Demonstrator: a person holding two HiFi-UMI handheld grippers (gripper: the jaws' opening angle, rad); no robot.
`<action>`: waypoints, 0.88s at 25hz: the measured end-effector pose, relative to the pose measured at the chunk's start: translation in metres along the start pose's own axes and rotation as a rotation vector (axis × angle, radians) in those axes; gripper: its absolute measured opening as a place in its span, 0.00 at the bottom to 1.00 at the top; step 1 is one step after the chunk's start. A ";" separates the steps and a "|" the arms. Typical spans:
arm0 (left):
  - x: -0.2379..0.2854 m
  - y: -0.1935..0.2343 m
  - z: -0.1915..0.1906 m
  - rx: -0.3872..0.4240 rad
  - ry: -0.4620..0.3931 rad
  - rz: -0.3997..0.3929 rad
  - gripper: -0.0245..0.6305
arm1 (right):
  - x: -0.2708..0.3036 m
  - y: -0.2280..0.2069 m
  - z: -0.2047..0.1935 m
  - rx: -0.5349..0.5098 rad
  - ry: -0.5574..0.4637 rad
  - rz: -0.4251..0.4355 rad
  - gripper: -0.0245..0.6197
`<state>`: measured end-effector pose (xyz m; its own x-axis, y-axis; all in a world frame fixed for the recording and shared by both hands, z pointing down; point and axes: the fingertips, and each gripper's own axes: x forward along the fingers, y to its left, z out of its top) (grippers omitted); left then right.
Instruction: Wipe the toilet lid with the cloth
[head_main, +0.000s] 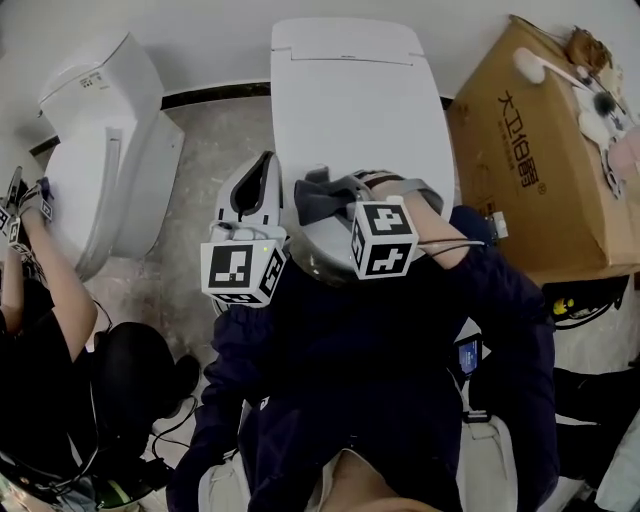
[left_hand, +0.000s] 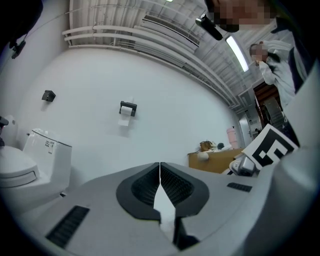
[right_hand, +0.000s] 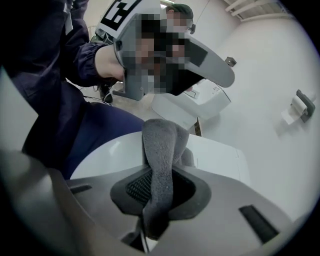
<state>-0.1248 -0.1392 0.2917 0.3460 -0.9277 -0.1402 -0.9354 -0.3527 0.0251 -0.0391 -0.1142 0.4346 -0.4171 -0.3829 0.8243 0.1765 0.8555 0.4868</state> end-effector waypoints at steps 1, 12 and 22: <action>0.001 -0.001 0.001 -0.005 -0.004 -0.003 0.06 | -0.002 0.005 0.001 -0.004 -0.002 0.012 0.15; 0.000 0.000 0.003 -0.009 -0.010 0.003 0.06 | -0.012 -0.033 0.006 0.067 -0.096 0.029 0.15; -0.021 0.015 -0.008 -0.020 0.031 0.073 0.06 | 0.055 -0.271 0.000 0.061 -0.072 -0.534 0.15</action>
<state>-0.1459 -0.1260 0.3031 0.2793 -0.9542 -0.1069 -0.9567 -0.2861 0.0536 -0.1097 -0.3673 0.3479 -0.4952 -0.7468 0.4438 -0.1283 0.5681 0.8129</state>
